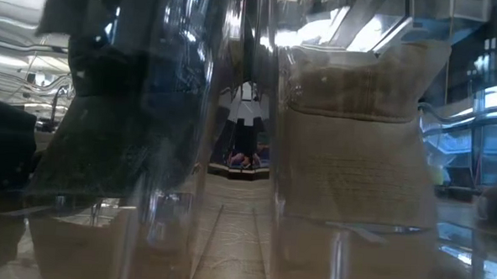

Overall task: Pick & Place hat
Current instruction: Put the top black cap into the left transparent bin

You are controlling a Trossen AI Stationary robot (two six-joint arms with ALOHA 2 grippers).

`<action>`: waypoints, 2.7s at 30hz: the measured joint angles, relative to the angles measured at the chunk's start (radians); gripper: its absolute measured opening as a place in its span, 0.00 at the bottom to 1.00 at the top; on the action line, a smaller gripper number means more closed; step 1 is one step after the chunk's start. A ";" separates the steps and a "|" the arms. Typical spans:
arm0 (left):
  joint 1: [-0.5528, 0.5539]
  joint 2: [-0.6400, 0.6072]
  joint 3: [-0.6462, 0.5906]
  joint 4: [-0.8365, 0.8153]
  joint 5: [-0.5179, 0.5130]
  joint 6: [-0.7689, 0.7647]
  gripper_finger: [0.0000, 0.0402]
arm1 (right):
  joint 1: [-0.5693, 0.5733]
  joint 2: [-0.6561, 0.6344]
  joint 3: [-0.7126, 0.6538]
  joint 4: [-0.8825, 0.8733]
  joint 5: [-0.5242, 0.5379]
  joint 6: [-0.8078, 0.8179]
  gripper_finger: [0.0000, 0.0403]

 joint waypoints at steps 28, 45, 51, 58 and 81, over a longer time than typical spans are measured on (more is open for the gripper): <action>-0.030 0.001 -0.277 0.159 -0.195 -0.063 0.07 | 0.001 0.000 0.000 -0.002 -0.107 0.025 0.14; 0.069 0.001 -0.296 0.126 -0.124 0.077 0.13 | 0.001 0.000 0.000 -0.002 -0.107 0.025 0.14; 0.068 0.001 -0.296 0.028 -0.114 0.103 0.12 | 0.001 0.000 0.000 -0.002 -0.107 0.024 0.14; 0.068 0.001 -0.296 -0.037 -0.158 0.104 0.13 | 0.002 0.000 0.000 -0.002 -0.107 0.024 0.14; 0.082 -0.018 -0.288 -0.053 -0.229 0.117 0.27 | 0.002 0.000 0.000 -0.001 -0.107 0.024 0.14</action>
